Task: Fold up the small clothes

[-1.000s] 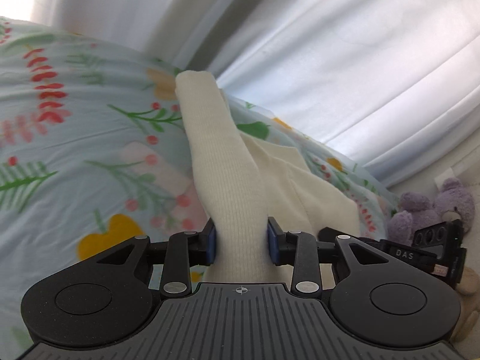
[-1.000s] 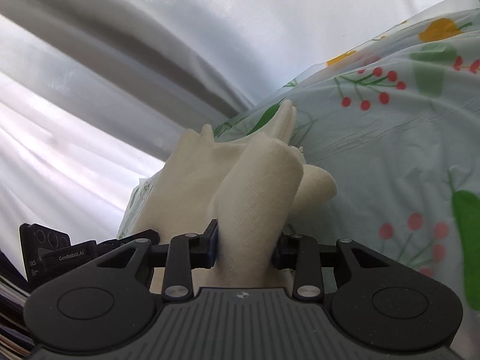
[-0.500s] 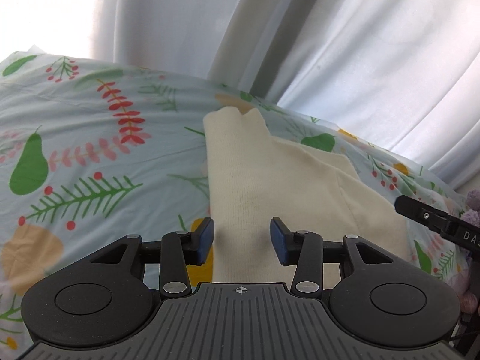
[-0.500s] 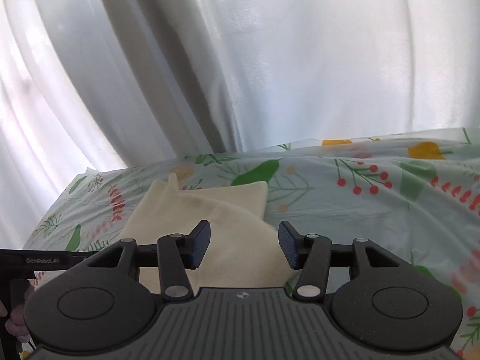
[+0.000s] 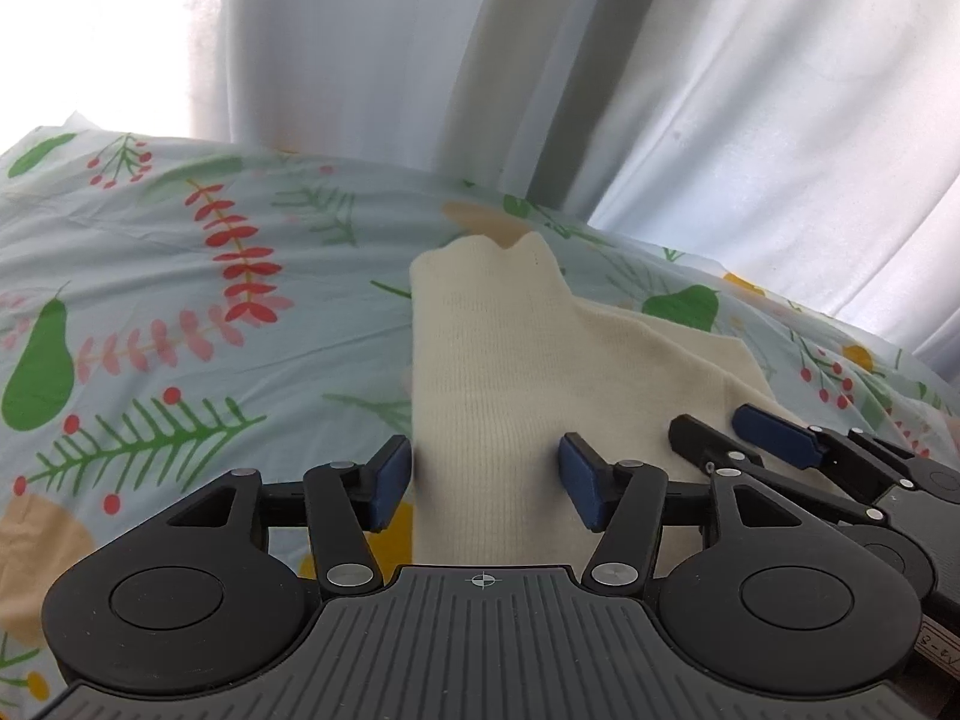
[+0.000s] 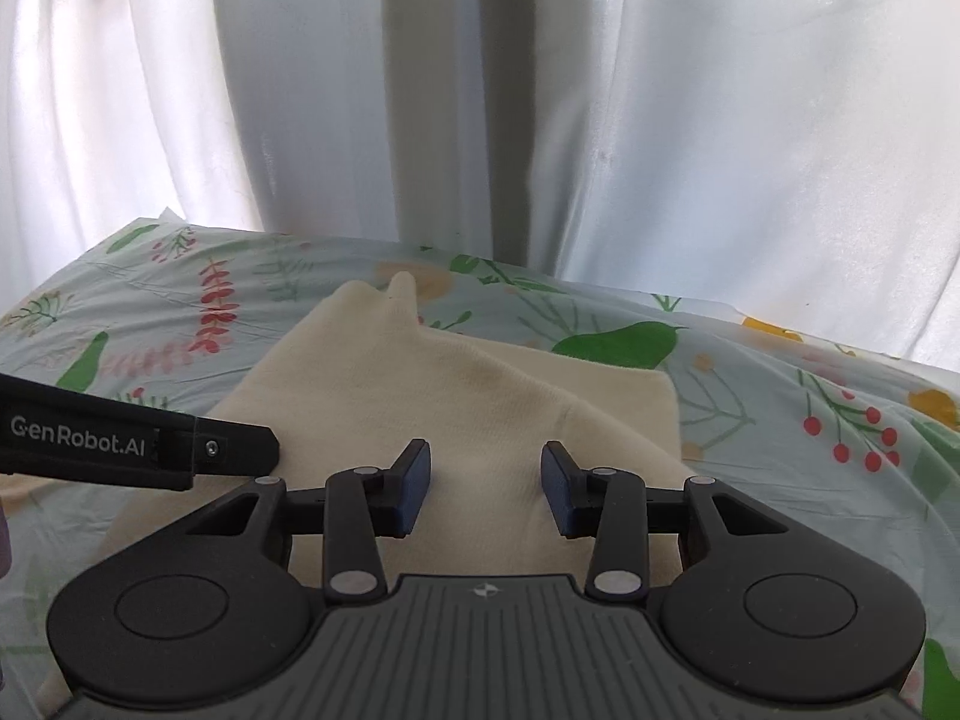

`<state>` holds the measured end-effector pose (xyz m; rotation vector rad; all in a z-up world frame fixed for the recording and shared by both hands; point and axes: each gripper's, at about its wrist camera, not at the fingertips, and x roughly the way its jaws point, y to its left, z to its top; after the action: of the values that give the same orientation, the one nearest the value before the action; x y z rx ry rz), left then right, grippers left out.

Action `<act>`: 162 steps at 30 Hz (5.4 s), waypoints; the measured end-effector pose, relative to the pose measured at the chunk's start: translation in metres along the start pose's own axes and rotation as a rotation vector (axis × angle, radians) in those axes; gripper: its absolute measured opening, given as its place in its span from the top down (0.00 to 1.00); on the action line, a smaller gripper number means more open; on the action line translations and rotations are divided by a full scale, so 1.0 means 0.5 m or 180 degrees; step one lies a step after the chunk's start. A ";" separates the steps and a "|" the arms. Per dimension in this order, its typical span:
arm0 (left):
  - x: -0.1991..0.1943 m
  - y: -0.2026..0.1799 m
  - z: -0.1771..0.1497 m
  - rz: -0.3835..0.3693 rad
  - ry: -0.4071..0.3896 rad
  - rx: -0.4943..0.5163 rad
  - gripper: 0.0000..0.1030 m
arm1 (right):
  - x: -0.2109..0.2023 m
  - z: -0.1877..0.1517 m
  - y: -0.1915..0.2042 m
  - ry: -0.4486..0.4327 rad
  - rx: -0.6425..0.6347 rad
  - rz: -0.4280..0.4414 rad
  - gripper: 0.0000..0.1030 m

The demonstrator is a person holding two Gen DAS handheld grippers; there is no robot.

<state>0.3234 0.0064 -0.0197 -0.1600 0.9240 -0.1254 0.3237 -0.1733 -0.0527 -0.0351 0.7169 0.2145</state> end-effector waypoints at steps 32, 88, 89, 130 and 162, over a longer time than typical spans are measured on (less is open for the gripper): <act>-0.145 0.093 -0.118 -0.1019 0.0106 -0.0333 0.20 | -0.257 -0.159 -0.143 -0.0047 0.1632 0.0324 0.42; -0.111 0.187 -0.246 -0.2133 0.0174 -0.2778 0.33 | -0.240 -0.218 -0.154 -0.0111 0.3584 0.1496 0.93; -0.111 0.182 -0.244 -0.2120 0.0191 -0.2728 0.33 | -0.240 -0.215 -0.150 -0.0105 0.3530 0.1478 0.93; -0.102 0.094 -0.138 -0.0709 0.0114 -0.0764 0.38 | -0.211 -0.206 -0.051 0.0332 0.1198 0.0628 0.93; -0.112 0.015 -0.137 0.0141 0.0137 0.0018 0.19 | -0.224 -0.173 -0.039 0.0131 0.0261 -0.0138 0.80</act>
<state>0.2351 0.0180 -0.0178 -0.1320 0.9695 -0.0908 0.1896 -0.2221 -0.0450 0.0232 0.7645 0.1430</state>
